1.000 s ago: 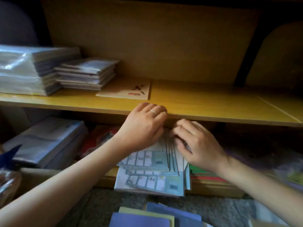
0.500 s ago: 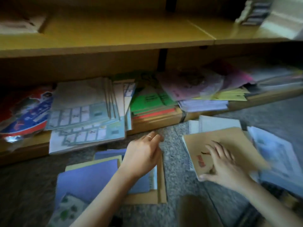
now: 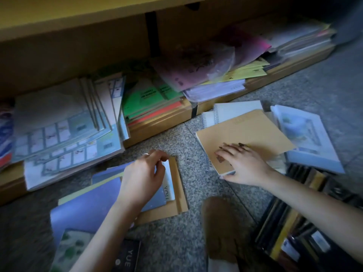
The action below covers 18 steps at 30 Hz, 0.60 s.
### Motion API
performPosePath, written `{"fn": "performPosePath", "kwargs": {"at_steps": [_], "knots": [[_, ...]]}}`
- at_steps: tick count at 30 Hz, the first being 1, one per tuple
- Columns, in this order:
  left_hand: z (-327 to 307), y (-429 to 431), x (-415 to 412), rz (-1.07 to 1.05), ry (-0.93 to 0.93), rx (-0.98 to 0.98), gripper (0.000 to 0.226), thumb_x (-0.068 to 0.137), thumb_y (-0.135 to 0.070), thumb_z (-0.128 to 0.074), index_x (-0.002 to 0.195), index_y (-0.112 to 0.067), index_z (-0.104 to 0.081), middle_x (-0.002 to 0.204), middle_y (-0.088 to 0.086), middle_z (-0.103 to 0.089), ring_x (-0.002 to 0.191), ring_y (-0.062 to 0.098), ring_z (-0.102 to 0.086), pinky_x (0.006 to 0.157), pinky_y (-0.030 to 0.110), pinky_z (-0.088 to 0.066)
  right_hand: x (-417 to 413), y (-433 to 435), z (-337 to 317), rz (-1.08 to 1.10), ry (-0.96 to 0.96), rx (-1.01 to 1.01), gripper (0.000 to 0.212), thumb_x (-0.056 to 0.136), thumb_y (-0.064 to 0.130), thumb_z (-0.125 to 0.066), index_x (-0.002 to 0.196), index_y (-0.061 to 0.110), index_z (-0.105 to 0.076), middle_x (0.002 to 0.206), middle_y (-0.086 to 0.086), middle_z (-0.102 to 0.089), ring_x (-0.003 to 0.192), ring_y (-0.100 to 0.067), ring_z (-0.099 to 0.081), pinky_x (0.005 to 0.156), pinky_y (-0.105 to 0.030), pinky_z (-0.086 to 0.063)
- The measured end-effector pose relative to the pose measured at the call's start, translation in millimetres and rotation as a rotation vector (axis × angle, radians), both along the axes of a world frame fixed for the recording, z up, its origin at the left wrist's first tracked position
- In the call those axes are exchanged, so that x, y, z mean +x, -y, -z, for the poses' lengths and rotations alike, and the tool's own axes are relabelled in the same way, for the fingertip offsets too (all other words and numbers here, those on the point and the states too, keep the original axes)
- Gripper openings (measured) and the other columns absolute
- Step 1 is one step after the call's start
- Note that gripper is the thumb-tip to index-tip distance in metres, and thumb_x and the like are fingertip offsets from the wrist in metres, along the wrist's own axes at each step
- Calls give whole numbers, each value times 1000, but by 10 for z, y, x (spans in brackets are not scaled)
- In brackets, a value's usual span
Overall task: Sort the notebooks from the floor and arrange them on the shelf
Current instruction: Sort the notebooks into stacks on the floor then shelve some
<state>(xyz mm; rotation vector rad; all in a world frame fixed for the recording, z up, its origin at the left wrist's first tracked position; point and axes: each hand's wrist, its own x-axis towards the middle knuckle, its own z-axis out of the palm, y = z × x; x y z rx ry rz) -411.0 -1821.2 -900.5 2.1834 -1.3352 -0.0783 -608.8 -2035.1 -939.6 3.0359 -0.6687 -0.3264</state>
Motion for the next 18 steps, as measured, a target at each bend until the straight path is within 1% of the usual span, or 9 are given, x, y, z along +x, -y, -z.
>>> {"fn": "performPosePath", "kwargs": {"at_steps": [2,4,6,7,9,11,13,15,18], "knots": [[-10,-17,-9,-10,-16,7,21,87,-6,-56,94,-24,-65,91,-11,-66,73,16,-65,55,37,-53,32,-40,-19,1,1,-11,73,74,60,-50,135,20,-46,146,-8,-42,131,-25,-44,108,-39,-33],[-7,-36,-18,-10,-41,7,21,88,-7,-54,93,-25,-64,93,-13,-66,75,15,-64,58,38,-53,75,-86,-27,16,20,-16,61,70,48,-54,120,14,-59,123,-11,-63,111,-26,-61,93,-40,-48],[2,-58,-29,-10,-57,7,21,89,-8,-53,93,-25,-64,95,-13,-66,78,15,-64,60,38,-54,122,-133,-53,-3,20,-54,46,68,38,-58,106,13,-63,100,-8,-70,89,-26,-68,75,-38,-55],[7,-70,-36,-12,-64,9,21,89,-8,-53,93,-26,-64,95,-13,-66,80,15,-64,61,38,-54,137,-152,-48,-20,5,-71,41,70,35,-60,104,13,-63,97,-7,-70,85,-26,-68,71,-37,-55],[27,-95,-40,-14,-87,15,21,90,-9,-53,93,-26,-64,95,-14,-66,82,14,-64,63,39,-54,152,-189,-36,-43,-20,-94,39,80,39,-59,112,16,-60,102,-4,-68,88,-25,-68,75,-35,-53],[48,-111,-30,-12,-134,14,22,90,-10,-52,94,-27,-64,94,-15,-66,81,13,-64,64,39,-54,160,-200,-77,-41,-26,-86,52,84,56,-54,123,22,-55,115,2,-65,99,-21,-65,83,-32,-49],[68,-114,-9,-5,-218,6,23,90,-9,-51,93,-28,-63,92,-18,-64,82,10,-64,68,38,-54,177,-190,-156,-49,-47,-47,56,86,59,-50,131,27,-50,126,8,-60,105,-18,-62,87,-30,-47],[80,-109,6,-7,-318,2,25,91,-8,-50,92,-30,-62,92,-21,-63,86,6,-64,73,34,-54,206,-192,-281,-82,-90,-18,44,93,37,-49,137,31,-44,131,10,-58,106,-17,-62,87,-31,-49],[95,-83,21,-24,-453,12,23,93,-9,-49,96,-29,-61,97,-21,-63,91,-2,-60,72,20,-49,274,-212,-517,-50,-94,-4,58,91,7,-43,141,36,-39,120,4,-66,97,-18,-65,84,-28,-46]]}}
